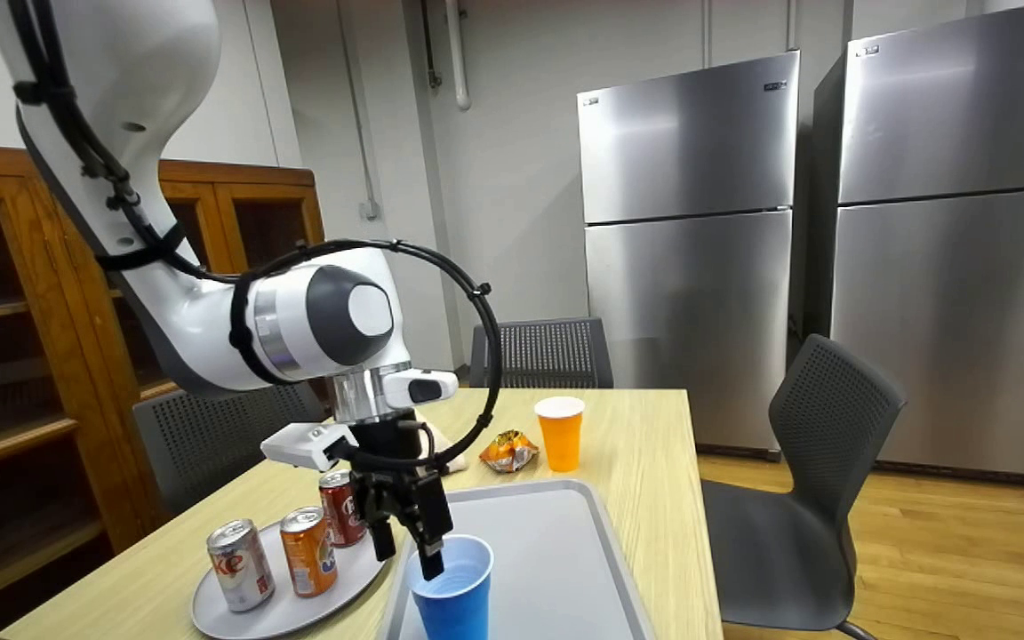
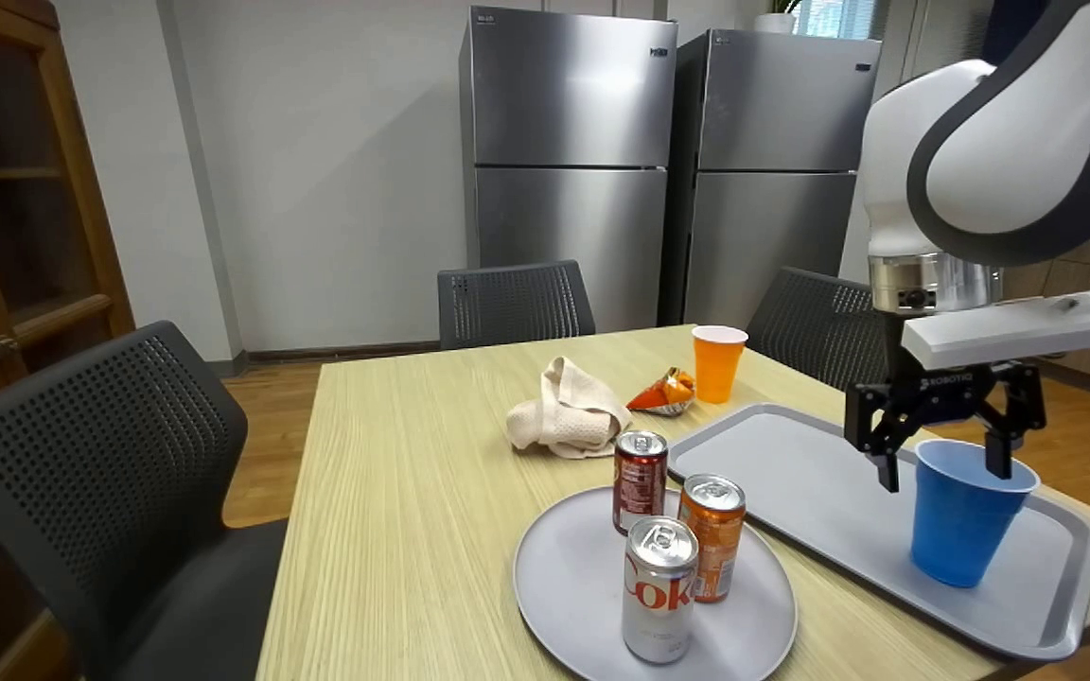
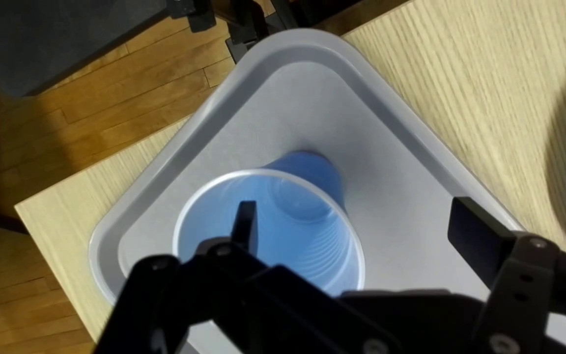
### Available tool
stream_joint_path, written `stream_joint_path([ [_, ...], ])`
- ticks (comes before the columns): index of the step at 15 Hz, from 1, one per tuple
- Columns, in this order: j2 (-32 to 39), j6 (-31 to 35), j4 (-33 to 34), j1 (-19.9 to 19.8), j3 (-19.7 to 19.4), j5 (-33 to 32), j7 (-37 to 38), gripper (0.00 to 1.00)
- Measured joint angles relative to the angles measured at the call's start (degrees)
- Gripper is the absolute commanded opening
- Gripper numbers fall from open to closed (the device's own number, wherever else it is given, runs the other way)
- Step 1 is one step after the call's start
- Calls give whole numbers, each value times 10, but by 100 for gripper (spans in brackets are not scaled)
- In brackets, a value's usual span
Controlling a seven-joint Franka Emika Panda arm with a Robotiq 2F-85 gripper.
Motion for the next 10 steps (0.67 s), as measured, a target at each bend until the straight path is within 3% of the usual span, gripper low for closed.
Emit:
stream_joint_path([
  [1,5,0,2,0,0,0,0,100],
  [2,11,0,5,0,-1,0,0,75],
  [4,20,1,11,0,-3,0,0,68],
  [10,32,1,26,0,-8,0,0,20],
])
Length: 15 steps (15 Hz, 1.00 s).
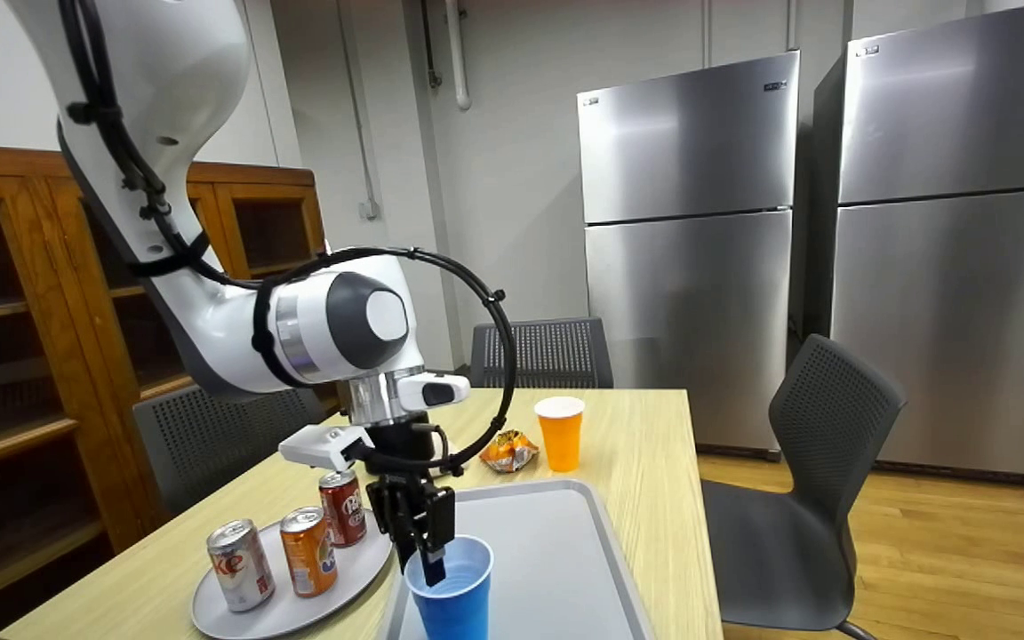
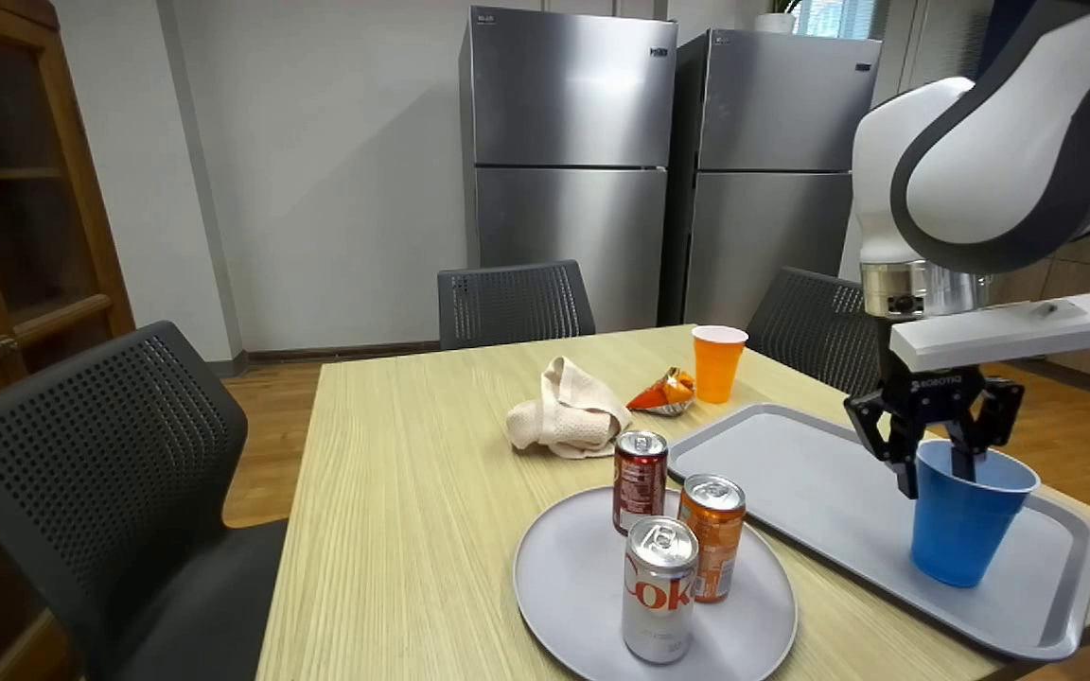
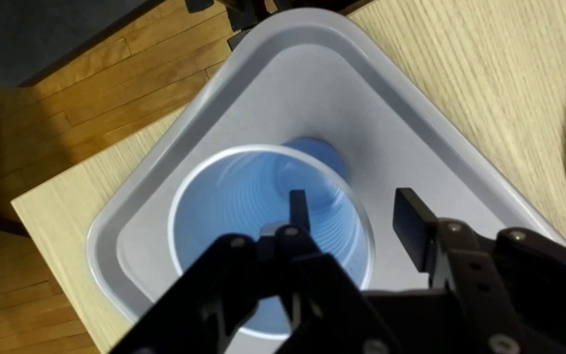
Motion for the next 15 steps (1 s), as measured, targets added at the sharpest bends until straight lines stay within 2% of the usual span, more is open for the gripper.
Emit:
stream_joint_path([
  [2,0,0,3,0,0,0,0,5],
  [3,0,0,5,0,0,0,0,0],
  [15,0,-1,52,7,1,-9,0,1],
])
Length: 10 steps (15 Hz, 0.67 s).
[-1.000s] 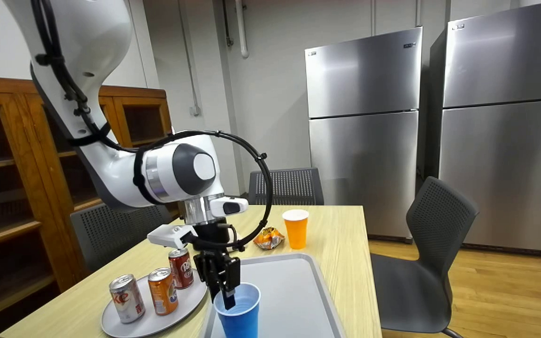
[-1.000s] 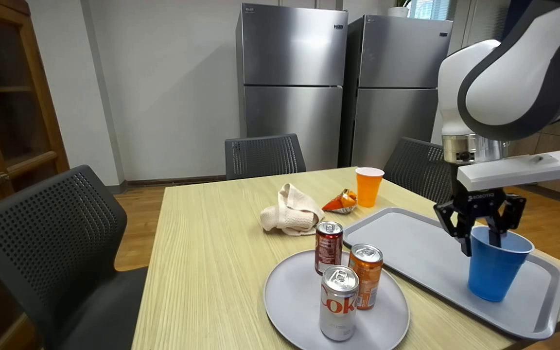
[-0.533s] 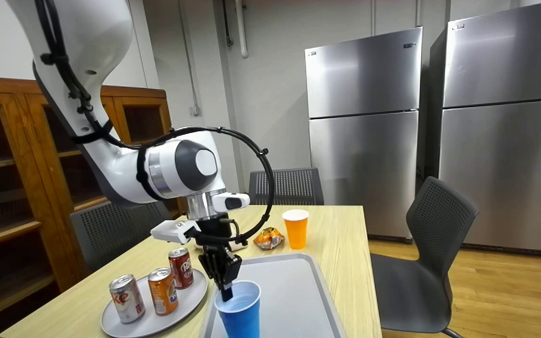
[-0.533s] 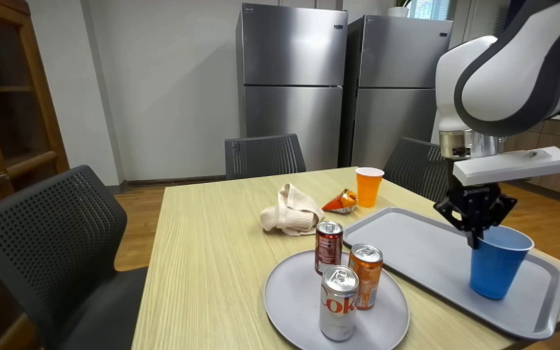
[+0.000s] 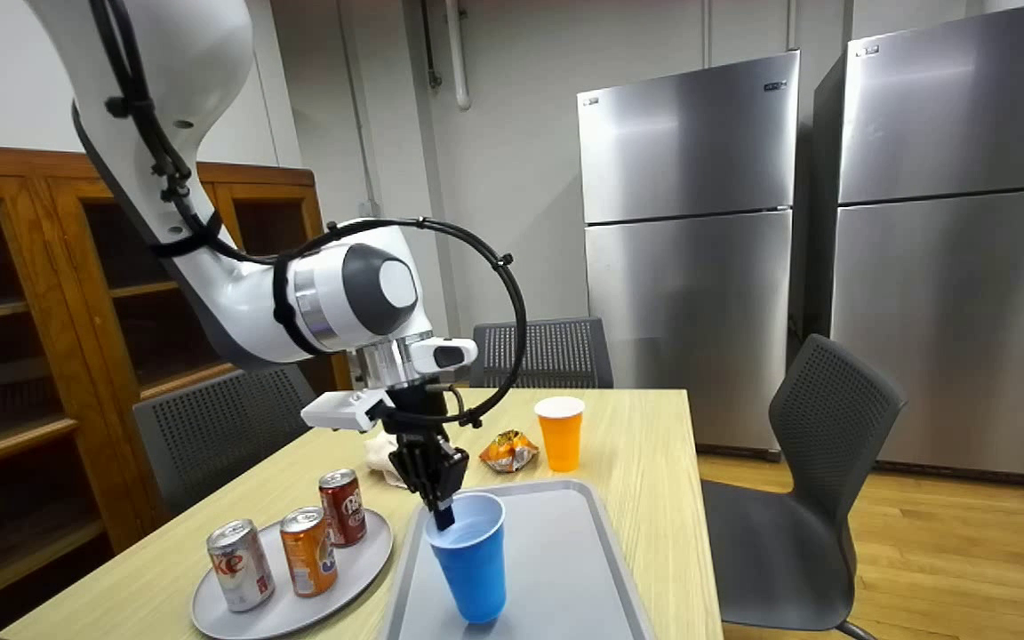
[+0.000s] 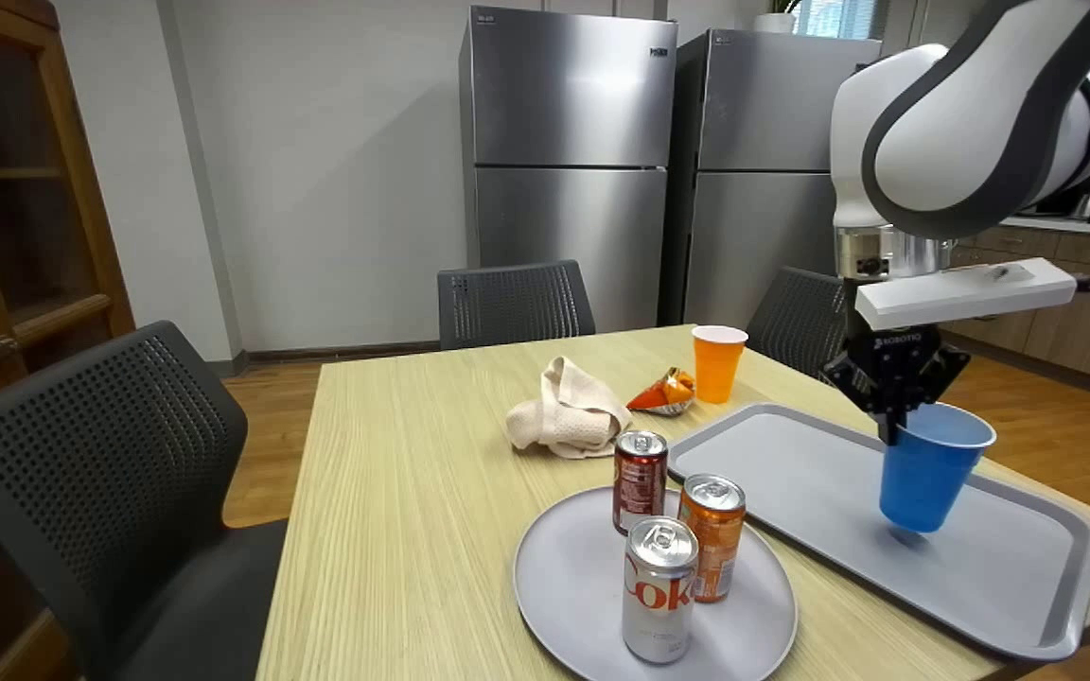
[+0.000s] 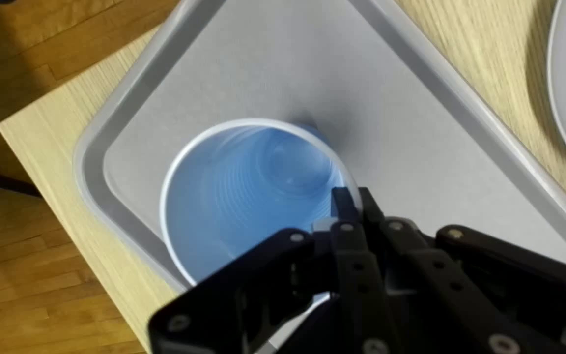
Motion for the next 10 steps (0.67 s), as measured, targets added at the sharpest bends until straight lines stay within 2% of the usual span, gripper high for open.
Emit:
stream_joint_path([
  [6,4,0,57,-1,-7,-20,0,1],
  [10,32,0,110,-4,-25,-21,-4,1],
])
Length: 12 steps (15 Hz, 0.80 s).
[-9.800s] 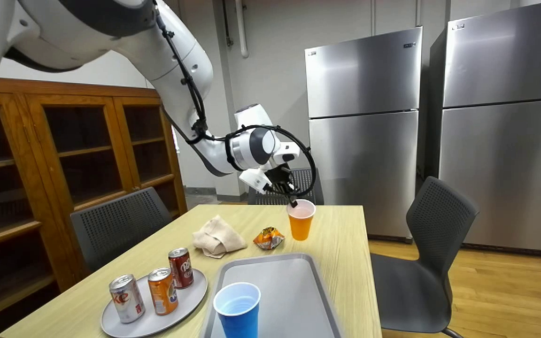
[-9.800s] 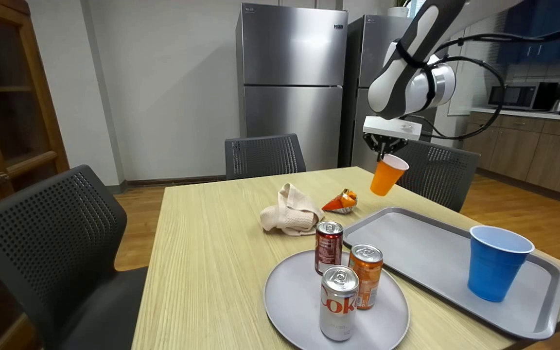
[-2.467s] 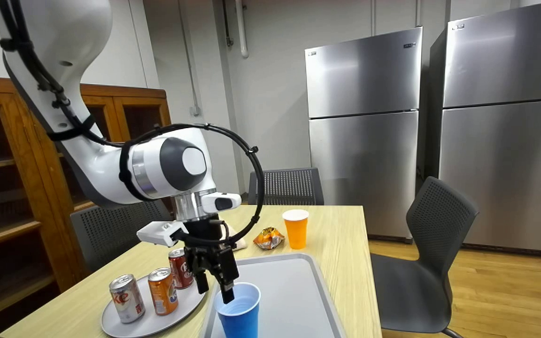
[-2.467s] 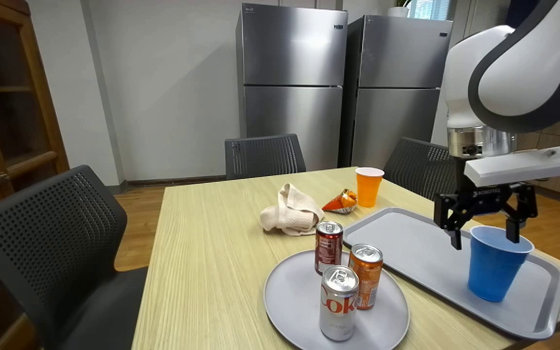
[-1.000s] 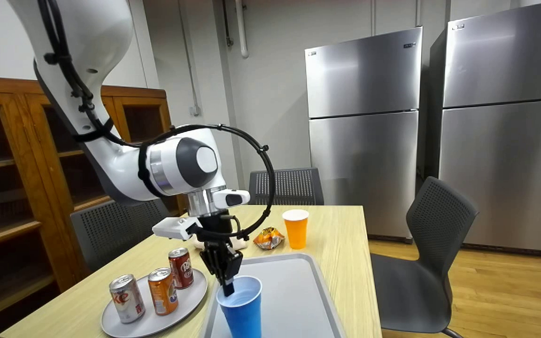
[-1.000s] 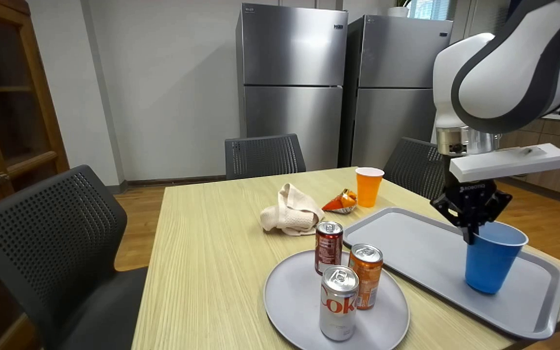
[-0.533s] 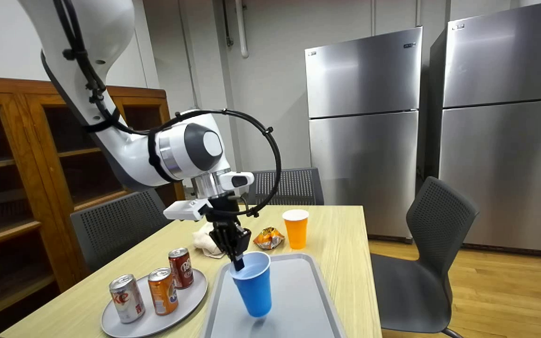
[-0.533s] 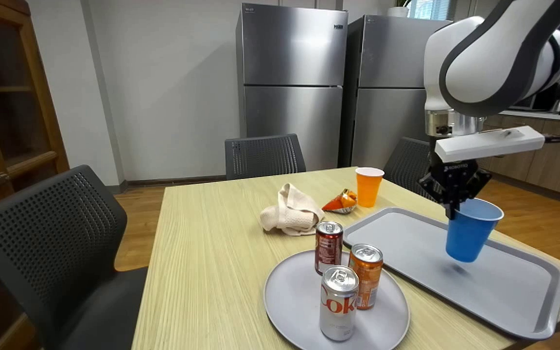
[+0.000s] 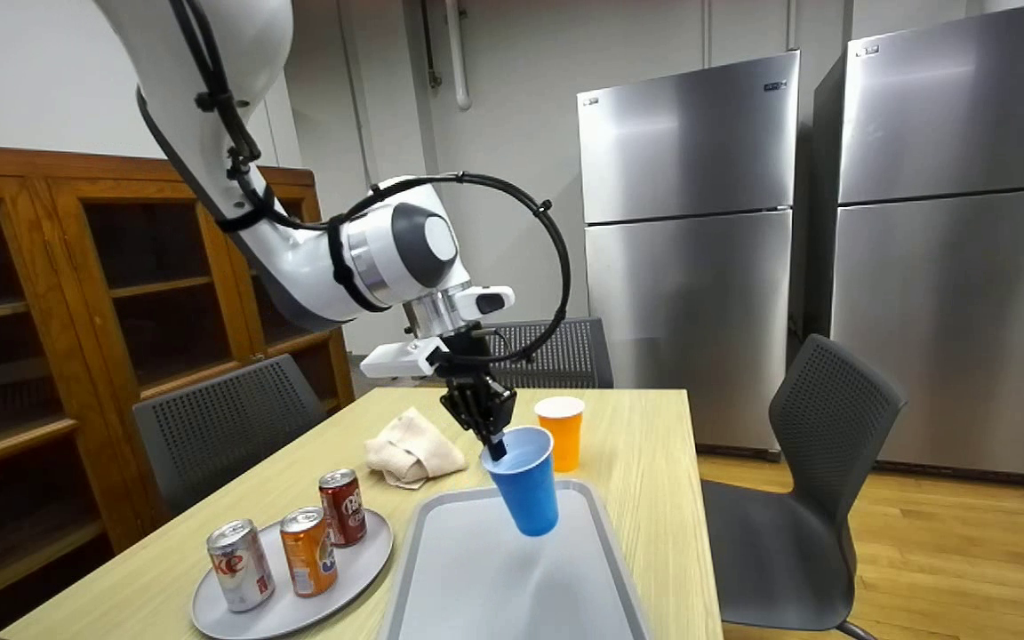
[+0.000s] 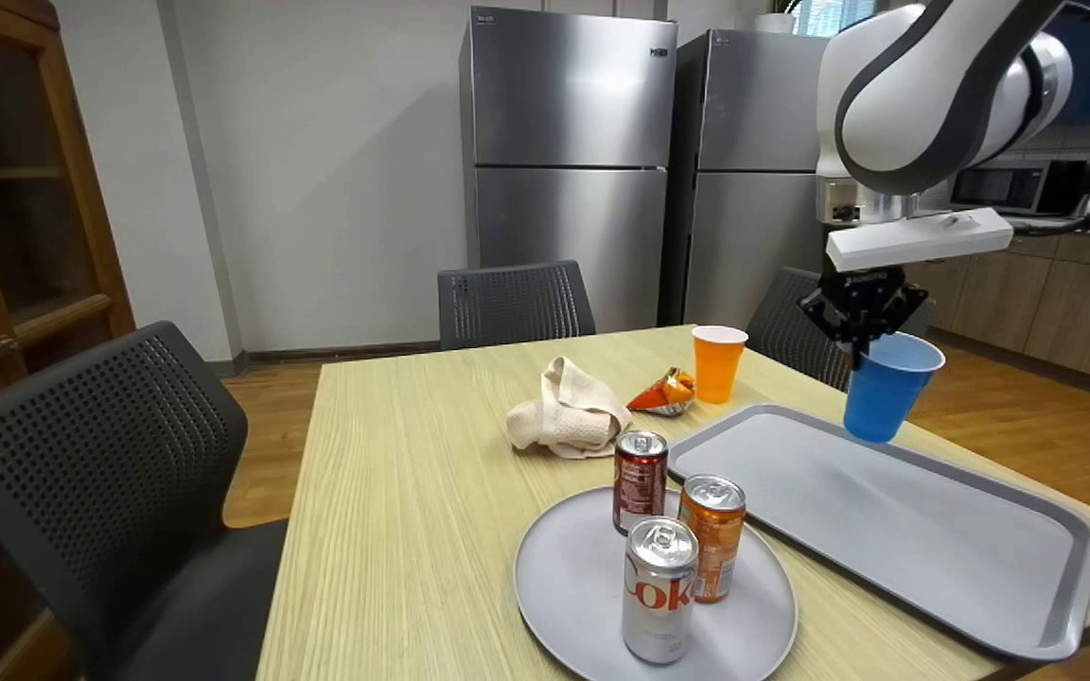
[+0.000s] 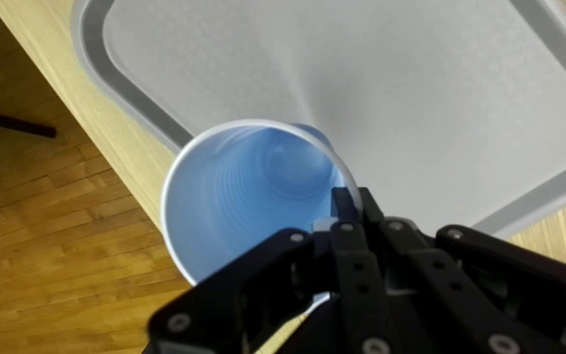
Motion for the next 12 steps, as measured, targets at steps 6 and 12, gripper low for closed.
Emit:
stream_joint_path([
  [6,85,1,104,-7,-34,18,-18,1],
  [12,176,0,214,-24,-45,97,-73,1],
])
